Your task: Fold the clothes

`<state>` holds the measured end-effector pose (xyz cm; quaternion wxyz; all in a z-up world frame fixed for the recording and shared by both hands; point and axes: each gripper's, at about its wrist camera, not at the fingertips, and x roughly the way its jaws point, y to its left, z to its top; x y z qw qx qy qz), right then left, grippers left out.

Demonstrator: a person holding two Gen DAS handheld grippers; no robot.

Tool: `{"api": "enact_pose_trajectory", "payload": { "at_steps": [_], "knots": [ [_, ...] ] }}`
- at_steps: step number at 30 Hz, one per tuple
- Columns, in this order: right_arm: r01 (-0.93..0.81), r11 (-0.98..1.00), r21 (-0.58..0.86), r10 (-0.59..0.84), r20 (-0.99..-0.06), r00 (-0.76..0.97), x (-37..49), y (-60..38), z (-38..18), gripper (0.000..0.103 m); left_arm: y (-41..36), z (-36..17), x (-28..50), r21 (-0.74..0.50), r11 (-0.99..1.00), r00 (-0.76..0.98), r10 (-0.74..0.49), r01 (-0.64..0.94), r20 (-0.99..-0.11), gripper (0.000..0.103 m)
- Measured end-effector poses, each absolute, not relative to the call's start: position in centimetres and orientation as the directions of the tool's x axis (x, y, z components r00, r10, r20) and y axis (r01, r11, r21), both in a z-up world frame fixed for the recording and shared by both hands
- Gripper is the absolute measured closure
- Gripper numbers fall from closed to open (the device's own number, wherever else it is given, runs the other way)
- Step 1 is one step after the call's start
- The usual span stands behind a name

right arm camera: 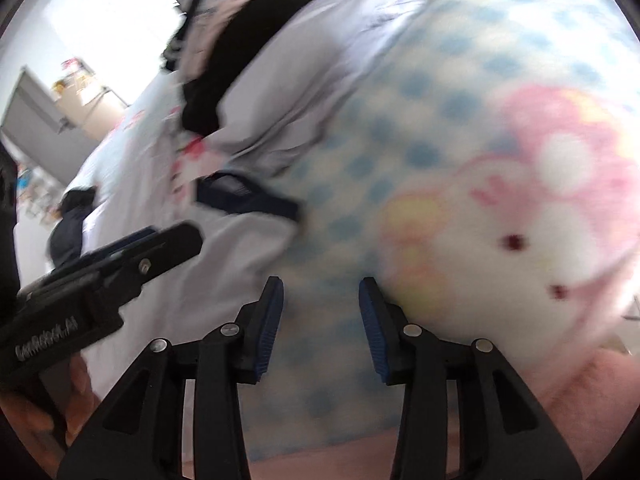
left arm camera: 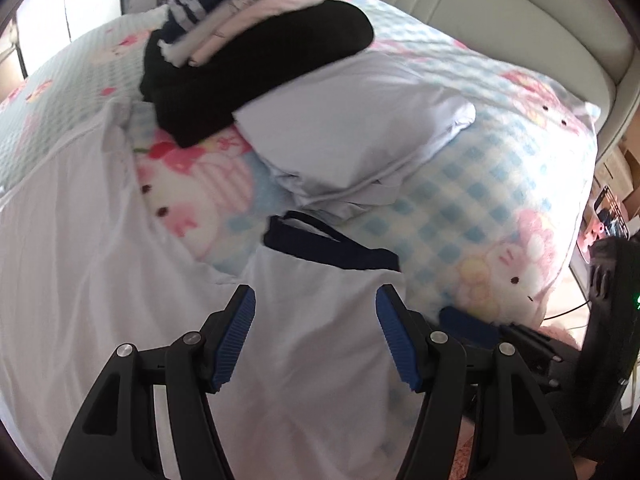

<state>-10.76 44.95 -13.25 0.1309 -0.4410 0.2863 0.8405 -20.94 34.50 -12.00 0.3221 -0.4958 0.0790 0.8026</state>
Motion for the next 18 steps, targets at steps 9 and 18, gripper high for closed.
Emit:
{"api": "enact_pose_trajectory", "payload": {
  "at_steps": [9,18],
  "knots": [
    [-0.539,-0.772,0.337,0.050,-0.813,-0.580,-10.1,46.5,-12.7,0.065,35.8,-13.2,-20.4,-0.241,-0.754,-0.266,0.482,-0.612,-0.835,0.049],
    [-0.479,-0.820,0.313,0.020,-0.821,-0.570,-10.7,44.7,-12.7,0.064,38.0,-13.6,-22.3,-0.315,-0.743,-0.145,0.481,-0.590,-0.864,0.048]
  ]
}}
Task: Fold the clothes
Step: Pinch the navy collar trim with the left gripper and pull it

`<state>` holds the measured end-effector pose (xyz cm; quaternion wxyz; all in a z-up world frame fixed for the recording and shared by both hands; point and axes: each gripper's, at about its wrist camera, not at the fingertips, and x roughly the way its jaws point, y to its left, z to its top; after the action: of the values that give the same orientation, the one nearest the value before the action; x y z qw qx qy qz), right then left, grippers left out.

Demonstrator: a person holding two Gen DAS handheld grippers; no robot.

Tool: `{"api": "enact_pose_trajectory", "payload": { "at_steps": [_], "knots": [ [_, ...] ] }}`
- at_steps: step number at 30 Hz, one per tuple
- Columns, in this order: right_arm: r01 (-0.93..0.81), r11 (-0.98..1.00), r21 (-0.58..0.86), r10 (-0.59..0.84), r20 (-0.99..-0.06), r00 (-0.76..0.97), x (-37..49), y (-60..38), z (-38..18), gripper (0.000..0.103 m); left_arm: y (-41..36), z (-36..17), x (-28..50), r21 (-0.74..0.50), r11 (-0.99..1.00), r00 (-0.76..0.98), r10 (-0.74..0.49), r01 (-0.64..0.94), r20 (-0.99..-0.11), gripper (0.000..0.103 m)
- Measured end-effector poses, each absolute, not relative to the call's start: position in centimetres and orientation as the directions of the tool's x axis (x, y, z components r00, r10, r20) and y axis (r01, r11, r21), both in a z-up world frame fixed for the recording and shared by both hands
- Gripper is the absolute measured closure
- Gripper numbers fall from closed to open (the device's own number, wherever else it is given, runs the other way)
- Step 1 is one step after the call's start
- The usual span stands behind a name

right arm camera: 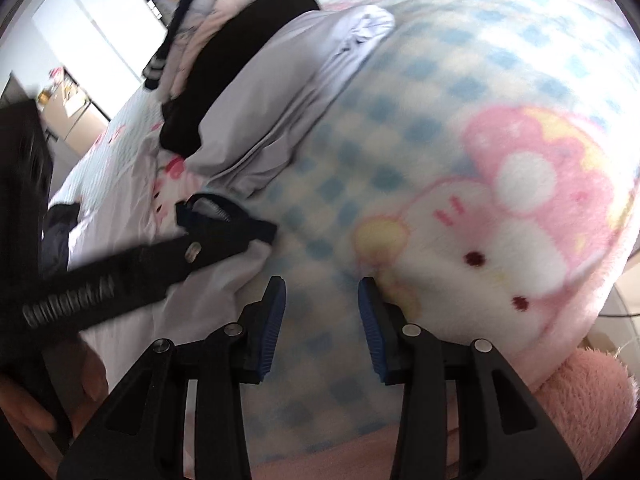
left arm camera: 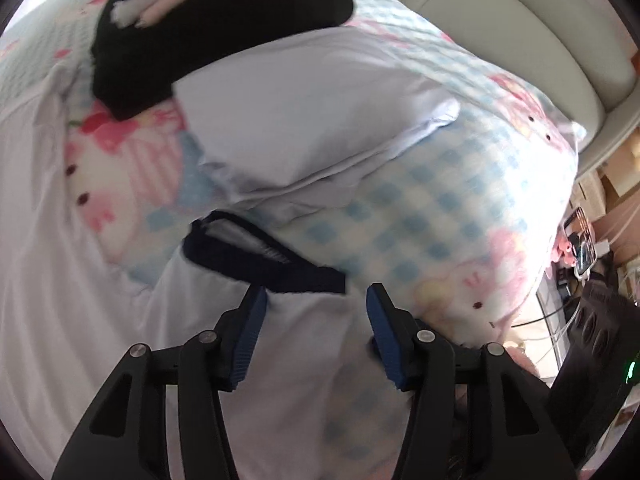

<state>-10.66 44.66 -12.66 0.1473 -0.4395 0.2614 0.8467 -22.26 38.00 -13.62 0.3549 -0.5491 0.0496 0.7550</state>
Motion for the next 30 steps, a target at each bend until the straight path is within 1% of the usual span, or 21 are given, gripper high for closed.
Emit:
{"api": "enact_pose_trajectory", "payload": {
  "at_steps": [1,2,3,4,5,6,7,8,10,12,14,16,22,26,30],
  "knots": [
    [-0.470,-0.824,0.315,0.013,-0.820,-0.572,-10.7,44.4,-12.7,0.064,38.7,-14.2,-22.3,-0.263,-0.759,-0.145,0.423,-0.595,-0.894,0.048],
    [-0.462,-0.828,0.317,0.006,-0.820,-0.572,-10.8,44.2,-12.7,0.064,39.1,-14.8,-22.3,-0.237,-0.767,-0.140,0.390,-0.596,-0.910,0.050],
    [-0.459,-0.832,0.312,0.005,-0.823,-0.568,-10.9,44.1,-12.8,0.064,39.3,-15.2,-22.3,-0.227,-0.772,-0.135,0.375,-0.594,-0.917,0.054],
    [-0.459,-0.834,0.307,0.004,-0.828,-0.560,-11.0,44.0,-13.0,0.064,39.3,-15.5,-22.2,-0.216,-0.777,-0.142,0.365,-0.592,-0.920,0.070],
    [-0.461,-0.832,0.310,0.000,-0.830,-0.558,-11.2,44.0,-13.1,0.064,39.0,-15.5,-22.2,-0.215,-0.783,-0.155,0.368,-0.584,-0.917,0.081],
    [-0.462,-0.827,0.321,-0.009,-0.828,-0.560,-11.2,44.1,-13.2,0.064,38.6,-15.4,-22.1,-0.220,-0.788,-0.168,0.376,-0.574,-0.911,0.084],
    [-0.461,-0.822,0.334,-0.020,-0.826,-0.563,-11.2,44.1,-13.2,0.062,37.9,-15.2,-22.0,-0.243,-0.791,-0.174,0.399,-0.562,-0.900,0.090],
    [-0.442,-0.820,0.365,-0.052,-0.815,-0.577,-11.2,44.1,-13.2,0.060,37.0,-14.9,-21.9,-0.275,-0.791,-0.177,0.431,-0.547,-0.885,0.091],
    [-0.401,-0.811,0.425,-0.117,-0.790,-0.602,-11.4,43.9,-13.2,0.059,35.3,-14.2,-21.5,-0.308,-0.798,-0.203,0.465,-0.519,-0.862,0.092],
    [-0.327,-0.806,0.493,-0.220,-0.763,-0.608,-12.0,43.0,-13.5,0.058,33.6,-13.5,-21.1,-0.329,-0.806,-0.235,0.487,-0.493,-0.841,0.092],
    [-0.286,-0.811,0.511,-0.275,-0.763,-0.585,-12.6,41.8,-14.0,0.055,31.7,-12.7,-20.7,-0.344,-0.815,-0.272,0.502,-0.467,-0.821,0.092],
    [-0.256,-0.836,0.485,-0.261,-0.763,-0.592,-12.6,40.8,-13.6,0.055,29.9,-11.8,-20.2,-0.357,-0.822,-0.310,0.514,-0.444,-0.800,0.092],
    [-0.195,-0.826,0.529,-0.272,-0.678,-0.683,-11.3,40.7,-11.9,0.055,25.9,-9.8,-19.6,-0.345,-0.832,-0.386,0.519,-0.435,-0.763,0.092],
    [-0.217,-0.805,0.552,-0.278,-0.675,-0.684,-11.4,41.0,-12.2,0.055,22.9,-10.7,-20.1,-0.401,-0.845,-0.398,0.524,-0.354,-0.753,0.092],
    [-0.207,-0.799,0.565,-0.315,-0.685,-0.656,-11.9,40.6,-12.6,0.055,20.8,-12.0,-19.7,-0.416,-0.862,-0.410,0.505,-0.291,-0.759,0.092]
  ]
}}
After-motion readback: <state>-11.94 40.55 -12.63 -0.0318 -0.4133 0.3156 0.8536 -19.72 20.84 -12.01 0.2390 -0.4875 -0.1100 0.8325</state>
